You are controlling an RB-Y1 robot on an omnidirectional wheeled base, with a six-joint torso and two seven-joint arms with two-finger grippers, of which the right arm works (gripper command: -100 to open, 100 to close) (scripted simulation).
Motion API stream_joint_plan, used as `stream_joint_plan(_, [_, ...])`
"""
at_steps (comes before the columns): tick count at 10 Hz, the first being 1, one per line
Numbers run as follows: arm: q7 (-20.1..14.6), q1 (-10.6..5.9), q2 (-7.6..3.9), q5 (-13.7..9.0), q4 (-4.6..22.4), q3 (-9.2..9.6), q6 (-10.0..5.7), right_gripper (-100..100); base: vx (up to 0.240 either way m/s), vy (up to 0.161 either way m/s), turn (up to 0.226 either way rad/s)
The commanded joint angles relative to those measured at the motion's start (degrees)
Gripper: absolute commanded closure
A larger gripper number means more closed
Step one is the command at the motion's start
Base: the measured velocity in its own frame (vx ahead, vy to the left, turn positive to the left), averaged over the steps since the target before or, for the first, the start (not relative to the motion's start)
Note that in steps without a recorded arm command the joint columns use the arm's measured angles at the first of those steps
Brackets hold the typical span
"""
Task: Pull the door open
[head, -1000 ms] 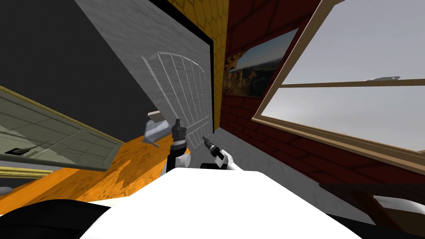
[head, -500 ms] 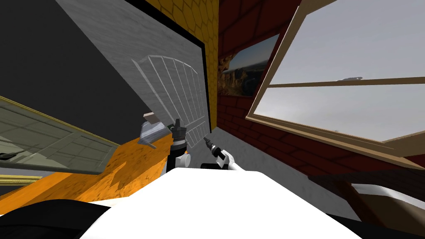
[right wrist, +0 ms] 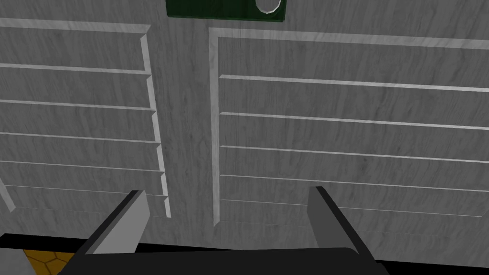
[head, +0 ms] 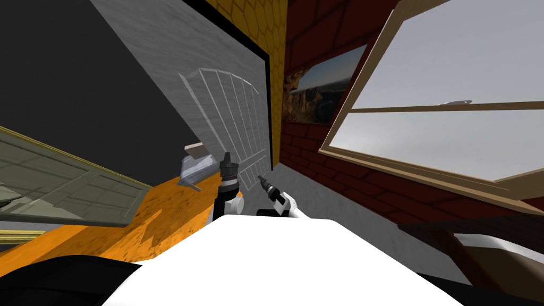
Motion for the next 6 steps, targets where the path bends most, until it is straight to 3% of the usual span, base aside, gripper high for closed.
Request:
stream_joint_plan(1, [0.16,0.06,0.98,0.02,-0.29,0.09,0.21,-100,0.073,0.222,0.011])
stream_joint_plan(2, [0.21,0.03,1.57,0.01,-0.33,0.14,0.20,-100,0.043,0.224,0.011])
stream_joint_plan(3, [0.23,0.02,1.94,0.01,-0.37,0.18,0.19,-100,0.024,0.115,0.207])
stream_joint_plan(4, [0.24,0.01,2.12,0.00,-0.39,0.19,0.19,-100,0.026,0.048,0.167])
stream_joint_plan(6, [0.24,0.01,2.12,0.00,-0.39,0.19,0.19,-100,0.011,-0.008,-0.016])
